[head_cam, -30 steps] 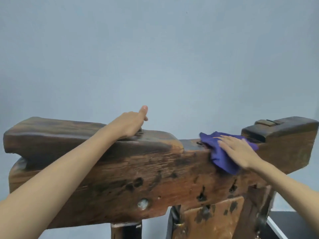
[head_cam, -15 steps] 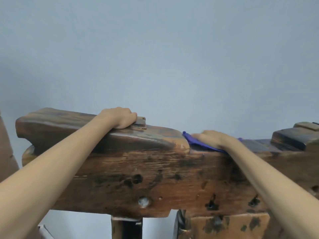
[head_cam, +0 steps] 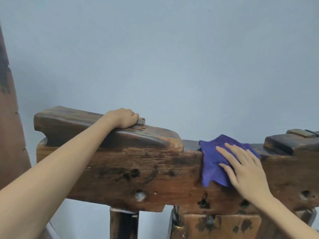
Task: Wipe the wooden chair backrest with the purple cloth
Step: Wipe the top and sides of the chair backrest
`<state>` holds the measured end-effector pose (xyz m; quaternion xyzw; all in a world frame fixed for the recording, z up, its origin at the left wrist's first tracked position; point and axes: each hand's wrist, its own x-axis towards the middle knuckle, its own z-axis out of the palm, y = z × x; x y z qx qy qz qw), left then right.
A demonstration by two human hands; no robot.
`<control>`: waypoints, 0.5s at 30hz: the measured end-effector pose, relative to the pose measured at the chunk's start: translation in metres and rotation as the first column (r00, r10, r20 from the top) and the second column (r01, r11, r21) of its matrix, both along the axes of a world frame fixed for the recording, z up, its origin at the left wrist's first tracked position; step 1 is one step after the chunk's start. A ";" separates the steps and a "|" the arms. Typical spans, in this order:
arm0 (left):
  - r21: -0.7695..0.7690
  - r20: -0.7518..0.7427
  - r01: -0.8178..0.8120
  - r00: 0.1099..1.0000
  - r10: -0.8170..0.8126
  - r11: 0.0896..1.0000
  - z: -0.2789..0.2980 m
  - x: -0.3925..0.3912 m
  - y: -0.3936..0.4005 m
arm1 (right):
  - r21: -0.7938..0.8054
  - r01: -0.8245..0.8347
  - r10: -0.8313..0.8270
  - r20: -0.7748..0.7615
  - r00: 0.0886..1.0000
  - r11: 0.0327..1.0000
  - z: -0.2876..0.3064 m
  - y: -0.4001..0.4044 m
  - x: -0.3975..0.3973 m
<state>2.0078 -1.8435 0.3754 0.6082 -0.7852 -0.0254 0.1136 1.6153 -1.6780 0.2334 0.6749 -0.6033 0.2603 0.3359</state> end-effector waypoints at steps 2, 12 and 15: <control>-0.011 0.003 -0.004 1.000 0.004 1.000 -0.001 -0.001 0.002 | -0.091 0.039 -0.024 0.160 0.987 0.995 -0.005 -0.006 -0.007; -0.036 -0.020 -0.009 1.000 0.009 0.999 0.001 0.003 0.002 | -0.138 -0.378 0.065 0.978 -0.199 0.916 0.113 -0.080 0.099; -0.031 -0.018 -0.008 1.000 0.007 0.999 0.001 0.003 0.000 | 0.064 -0.610 0.107 0.965 0.241 0.790 0.104 -0.084 0.166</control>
